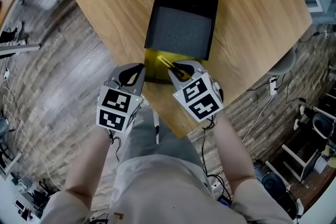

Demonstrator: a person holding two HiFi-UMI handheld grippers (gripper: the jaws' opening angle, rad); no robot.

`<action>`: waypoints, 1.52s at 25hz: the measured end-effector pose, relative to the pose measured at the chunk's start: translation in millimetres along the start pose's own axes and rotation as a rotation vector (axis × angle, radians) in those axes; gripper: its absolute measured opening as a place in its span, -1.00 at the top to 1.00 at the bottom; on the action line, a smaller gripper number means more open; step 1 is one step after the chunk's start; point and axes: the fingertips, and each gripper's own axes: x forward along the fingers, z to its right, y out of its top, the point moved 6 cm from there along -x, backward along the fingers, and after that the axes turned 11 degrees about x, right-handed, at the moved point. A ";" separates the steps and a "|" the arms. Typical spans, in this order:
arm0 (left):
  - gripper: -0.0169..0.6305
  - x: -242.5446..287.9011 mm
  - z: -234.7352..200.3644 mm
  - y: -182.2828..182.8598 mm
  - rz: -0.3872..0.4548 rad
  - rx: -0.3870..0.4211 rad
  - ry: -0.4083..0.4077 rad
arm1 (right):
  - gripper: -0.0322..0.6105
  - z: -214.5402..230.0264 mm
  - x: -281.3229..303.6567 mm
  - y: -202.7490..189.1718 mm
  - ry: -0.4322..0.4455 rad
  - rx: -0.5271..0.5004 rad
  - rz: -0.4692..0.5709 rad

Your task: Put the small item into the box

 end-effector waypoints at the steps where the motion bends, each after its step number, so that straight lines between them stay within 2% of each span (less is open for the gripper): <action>1: 0.94 1.9 -1.1 -1.2 -0.002 0.003 0.002 | 0.70 0.7 4.6 -1.9 0.002 0.002 -0.013; 12: 0.94 12.8 6.4 -10.5 -0.019 -0.004 -0.043 | 0.70 4.0 31.7 -18.0 -0.031 -0.002 -0.144; 25: 0.94 14.9 13.1 -18.3 -0.023 -0.011 -0.055 | 0.70 -1.3 43.8 -29.3 -0.096 -0.119 -0.263; 29: 0.94 9.6 13.5 -16.7 -0.006 -0.009 -0.048 | 0.69 -2.6 45.1 -27.3 -0.099 -0.122 -0.264; 33: 0.94 3.0 15.2 -13.7 0.001 -0.006 -0.043 | 0.64 -2.2 39.5 -25.8 -0.090 -0.082 -0.241; 38: 0.94 -15.6 16.8 -5.0 0.031 0.009 -0.029 | 0.67 -3.2 15.5 -16.3 -0.172 -0.095 -0.193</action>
